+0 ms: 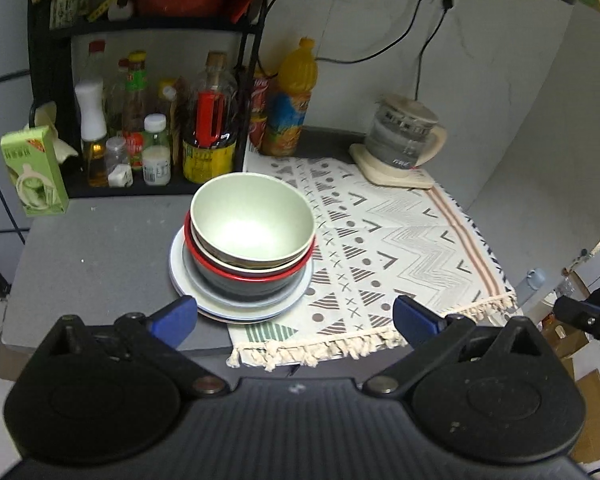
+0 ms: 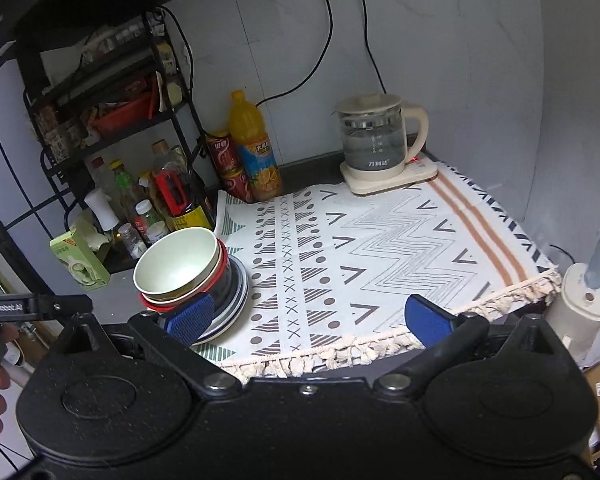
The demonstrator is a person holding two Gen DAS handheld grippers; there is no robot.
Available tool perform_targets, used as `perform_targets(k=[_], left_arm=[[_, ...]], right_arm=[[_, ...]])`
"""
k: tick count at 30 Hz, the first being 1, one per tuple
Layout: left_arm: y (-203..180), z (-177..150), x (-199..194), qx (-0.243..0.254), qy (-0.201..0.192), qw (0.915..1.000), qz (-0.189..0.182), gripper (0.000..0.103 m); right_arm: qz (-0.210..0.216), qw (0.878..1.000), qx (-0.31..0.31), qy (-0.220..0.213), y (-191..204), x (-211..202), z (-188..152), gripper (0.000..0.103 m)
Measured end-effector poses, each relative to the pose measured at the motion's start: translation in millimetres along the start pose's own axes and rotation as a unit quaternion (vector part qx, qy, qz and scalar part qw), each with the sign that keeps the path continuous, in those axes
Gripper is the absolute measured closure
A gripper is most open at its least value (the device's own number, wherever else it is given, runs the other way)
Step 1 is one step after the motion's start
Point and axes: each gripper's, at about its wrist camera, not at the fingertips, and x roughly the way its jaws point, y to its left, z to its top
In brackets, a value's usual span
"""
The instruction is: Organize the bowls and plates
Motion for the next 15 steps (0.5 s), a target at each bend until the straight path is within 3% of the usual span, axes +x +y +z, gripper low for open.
perform_targets(k=[10,15], left_arm=[[-23.4,-21.0,-40.9,0.045,-0.022,0.9985,0.024,0.0],[-26.8,-28.6,-51.8,0.039,-0.026,0.9988,0.015,0.0]], right_arm=[[-0.026,1.0,0.0,-0.006,10.8,-30.5,-12.5,0.0],[-0.02,1.0,-0.016,-0.011,19.2,-42.4,-18.9,0.0]])
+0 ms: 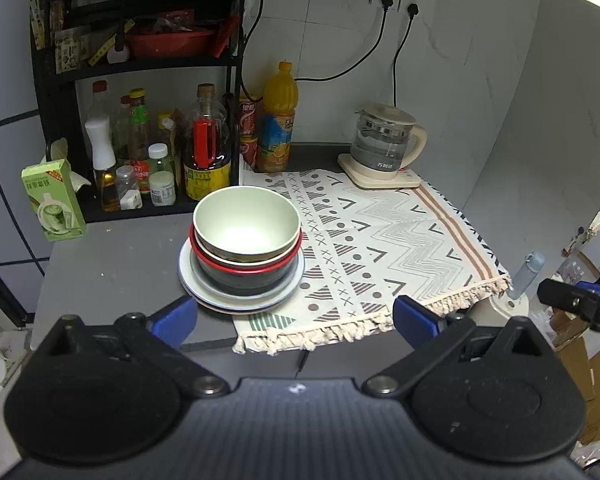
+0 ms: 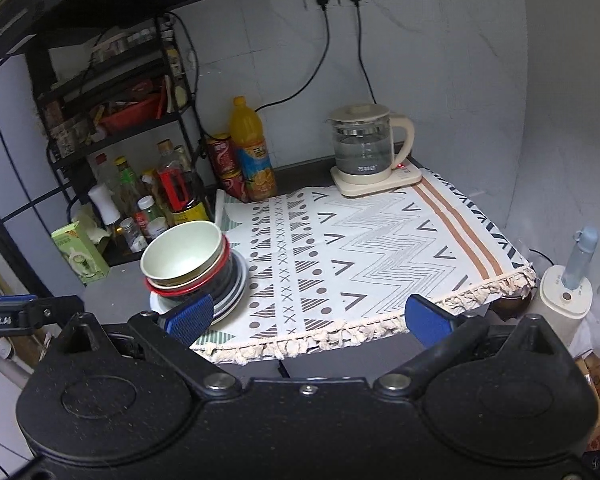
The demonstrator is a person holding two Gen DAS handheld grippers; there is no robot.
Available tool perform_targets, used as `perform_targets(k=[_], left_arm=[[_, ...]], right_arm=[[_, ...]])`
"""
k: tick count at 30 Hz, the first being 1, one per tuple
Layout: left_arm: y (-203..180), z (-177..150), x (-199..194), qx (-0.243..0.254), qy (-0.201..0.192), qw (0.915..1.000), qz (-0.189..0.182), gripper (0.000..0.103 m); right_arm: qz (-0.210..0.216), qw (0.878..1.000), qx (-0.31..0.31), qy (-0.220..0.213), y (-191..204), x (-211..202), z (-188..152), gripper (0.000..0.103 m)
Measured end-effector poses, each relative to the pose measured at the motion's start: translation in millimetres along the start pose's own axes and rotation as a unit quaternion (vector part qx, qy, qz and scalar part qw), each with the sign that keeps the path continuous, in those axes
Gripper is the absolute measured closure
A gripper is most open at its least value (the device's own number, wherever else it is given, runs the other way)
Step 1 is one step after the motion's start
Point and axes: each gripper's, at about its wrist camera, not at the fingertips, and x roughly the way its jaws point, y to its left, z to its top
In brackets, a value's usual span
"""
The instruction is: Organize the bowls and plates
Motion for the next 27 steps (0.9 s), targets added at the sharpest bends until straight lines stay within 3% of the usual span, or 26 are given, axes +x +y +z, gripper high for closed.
perform_targets(k=[27], left_arm=[[-0.7,-0.5,-1.7,0.008,-0.001,1.0,0.001,0.0]], right_arm=[[-0.002,1.0,-0.015,-0.004,9.7,-5.8,-0.7,0.0]])
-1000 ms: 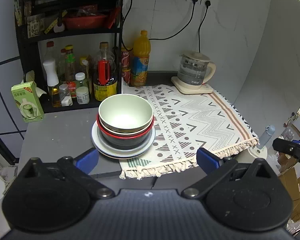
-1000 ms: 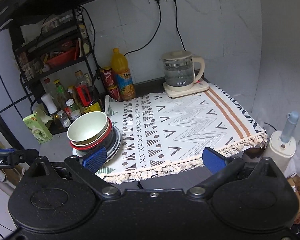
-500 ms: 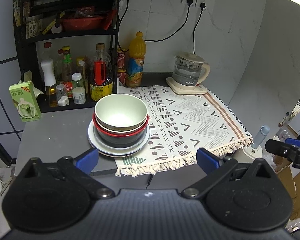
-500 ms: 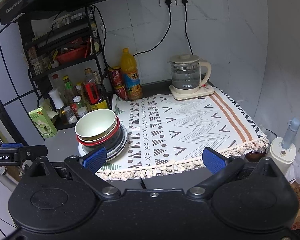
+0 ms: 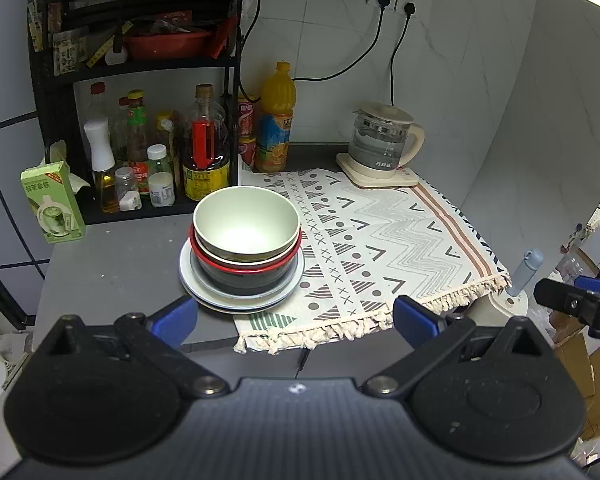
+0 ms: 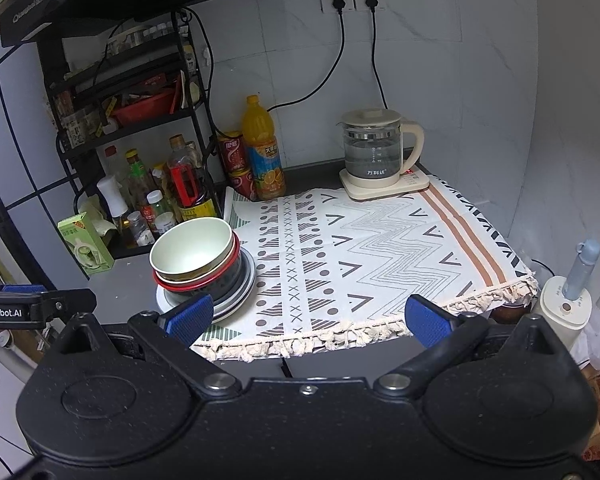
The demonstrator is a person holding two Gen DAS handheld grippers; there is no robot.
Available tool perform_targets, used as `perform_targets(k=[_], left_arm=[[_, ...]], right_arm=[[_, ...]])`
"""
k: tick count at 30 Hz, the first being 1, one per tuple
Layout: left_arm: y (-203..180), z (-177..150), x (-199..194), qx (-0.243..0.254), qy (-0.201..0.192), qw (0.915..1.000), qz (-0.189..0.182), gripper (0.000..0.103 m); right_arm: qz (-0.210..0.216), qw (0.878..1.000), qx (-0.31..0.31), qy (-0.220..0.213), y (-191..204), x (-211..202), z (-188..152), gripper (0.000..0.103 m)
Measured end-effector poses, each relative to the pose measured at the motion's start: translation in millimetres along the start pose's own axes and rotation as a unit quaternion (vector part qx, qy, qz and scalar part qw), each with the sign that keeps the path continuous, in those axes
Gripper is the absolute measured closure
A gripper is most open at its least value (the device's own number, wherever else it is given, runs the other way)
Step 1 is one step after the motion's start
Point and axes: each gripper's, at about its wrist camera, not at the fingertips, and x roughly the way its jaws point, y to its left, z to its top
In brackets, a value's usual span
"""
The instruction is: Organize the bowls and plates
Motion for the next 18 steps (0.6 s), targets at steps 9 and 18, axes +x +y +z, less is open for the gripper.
perform_targets(k=[9,18], left_arm=[[-5.9,-4.1,2.9,0.005,0.004,0.9999,-0.01,0.0],[-6.0,-6.8,4.3,0.005,0.008,0.9998,-0.014,0.0]], right_arm=[[-0.002,1.0,-0.004,0.002,0.8,0.7,-0.4,0.0],[-0.005,1.0,-0.004,0.004,0.8,-0.3,-2.1,0.0]])
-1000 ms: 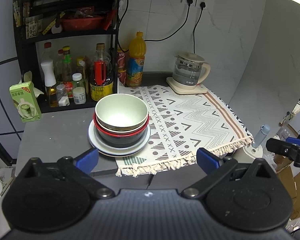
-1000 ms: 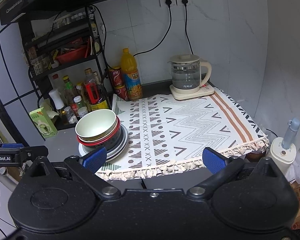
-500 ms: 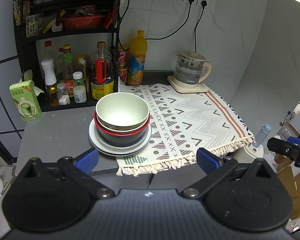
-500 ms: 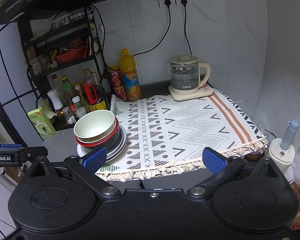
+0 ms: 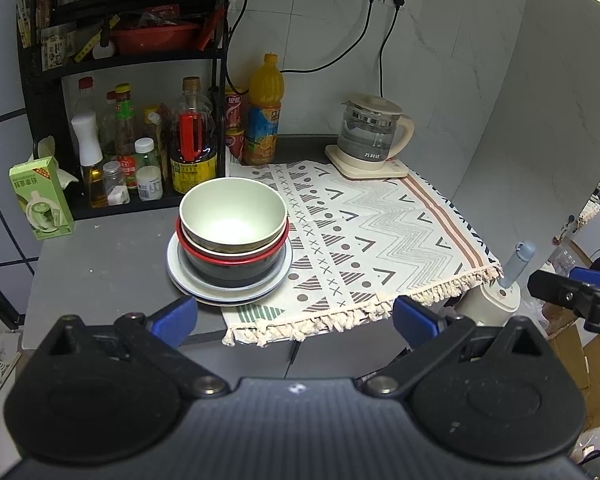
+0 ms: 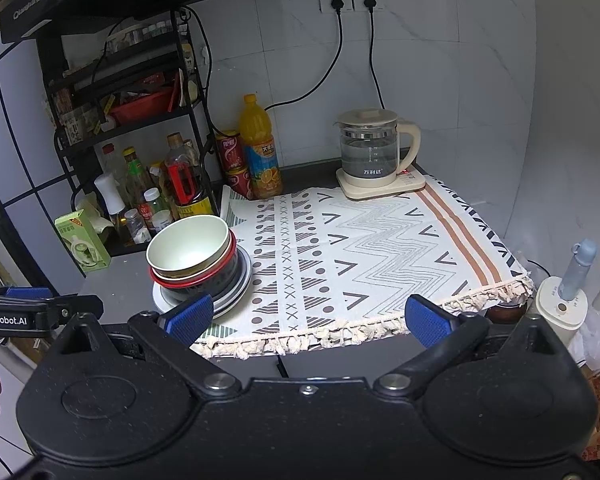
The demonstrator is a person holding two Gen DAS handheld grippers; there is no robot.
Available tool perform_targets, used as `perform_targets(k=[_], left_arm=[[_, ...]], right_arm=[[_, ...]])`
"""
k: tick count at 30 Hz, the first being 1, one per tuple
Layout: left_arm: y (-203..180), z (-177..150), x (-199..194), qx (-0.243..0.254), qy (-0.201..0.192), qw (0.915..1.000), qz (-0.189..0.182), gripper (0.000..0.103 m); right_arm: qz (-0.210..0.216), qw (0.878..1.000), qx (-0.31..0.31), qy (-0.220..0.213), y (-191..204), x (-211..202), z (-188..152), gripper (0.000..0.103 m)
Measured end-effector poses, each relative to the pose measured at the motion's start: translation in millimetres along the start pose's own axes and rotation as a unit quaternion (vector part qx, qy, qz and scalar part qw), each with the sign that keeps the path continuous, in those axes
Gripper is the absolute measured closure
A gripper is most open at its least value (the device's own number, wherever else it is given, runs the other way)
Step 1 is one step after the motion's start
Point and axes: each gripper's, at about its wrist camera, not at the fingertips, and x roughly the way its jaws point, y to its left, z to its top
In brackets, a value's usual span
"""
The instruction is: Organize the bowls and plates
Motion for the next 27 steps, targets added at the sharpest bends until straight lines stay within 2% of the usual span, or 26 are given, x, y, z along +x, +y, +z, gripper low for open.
perform_targets(k=[27], left_arm=[[-4.7,-3.5,-2.1,0.007,0.002,1.0,-0.004,0.0]], right_arm=[[0.011,1.0,-0.004,0.005,-3.0,-1.6,-2.4,0.0]])
